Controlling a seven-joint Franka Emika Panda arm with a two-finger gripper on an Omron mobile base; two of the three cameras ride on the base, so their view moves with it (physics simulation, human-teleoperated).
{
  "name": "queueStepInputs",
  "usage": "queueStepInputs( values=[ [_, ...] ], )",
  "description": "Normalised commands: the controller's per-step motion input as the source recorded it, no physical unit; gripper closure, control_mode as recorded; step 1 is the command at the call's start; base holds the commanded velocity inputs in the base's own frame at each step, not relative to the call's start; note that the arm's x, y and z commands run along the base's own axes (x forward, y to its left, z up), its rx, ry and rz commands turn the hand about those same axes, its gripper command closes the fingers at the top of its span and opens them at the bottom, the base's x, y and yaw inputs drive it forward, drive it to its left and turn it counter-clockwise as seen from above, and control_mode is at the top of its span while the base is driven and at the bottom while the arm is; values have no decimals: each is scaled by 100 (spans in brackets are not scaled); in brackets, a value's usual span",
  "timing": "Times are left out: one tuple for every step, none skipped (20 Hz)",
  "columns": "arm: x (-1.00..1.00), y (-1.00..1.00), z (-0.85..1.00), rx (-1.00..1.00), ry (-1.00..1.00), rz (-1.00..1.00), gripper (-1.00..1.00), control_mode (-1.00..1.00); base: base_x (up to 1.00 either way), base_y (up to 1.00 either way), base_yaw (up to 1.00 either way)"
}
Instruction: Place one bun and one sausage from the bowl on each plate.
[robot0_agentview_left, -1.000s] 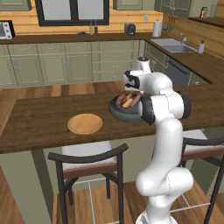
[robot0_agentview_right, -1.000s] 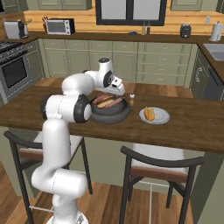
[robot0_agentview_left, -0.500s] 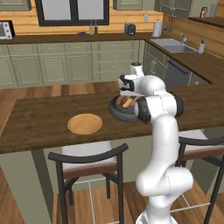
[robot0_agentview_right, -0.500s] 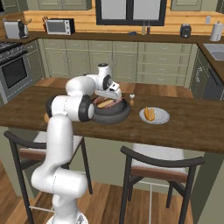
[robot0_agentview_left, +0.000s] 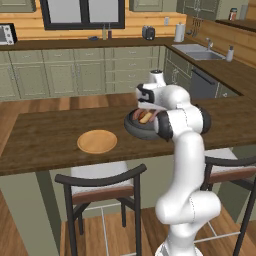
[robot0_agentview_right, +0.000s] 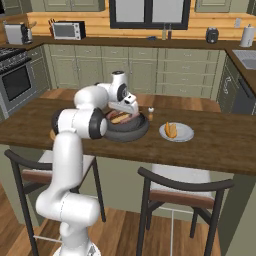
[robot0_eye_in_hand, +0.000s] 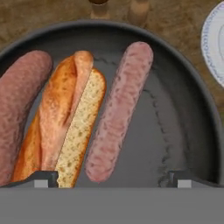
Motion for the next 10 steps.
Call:
queueStepInputs(
  values=[
    [-72,0,-24,0,-3,-16,-100,-100,0,0,0],
    [-83,0,-37,0,0,-16,-100,-100,0,0,0],
    [-86,10,-38,0,-4,-13,-100,-100,0,0,0],
    [-76,12,-36,0,-7,-10,-100,-100,0,0,0],
    [-40,21,-26,0,-12,-5,-100,-100,0,0,0],
    [0,23,-1,0,-20,-5,-100,-100,0,0,0],
    [14,22,0,0,-16,-7,-100,-100,0,0,0],
    [34,20,0,0,-17,-9,-100,-100,0,0,0],
    [63,12,0,0,-13,-14,-100,-100,0,0,0],
    [63,0,0,4,-7,-14,-100,-100,0,0,0]
  ],
)
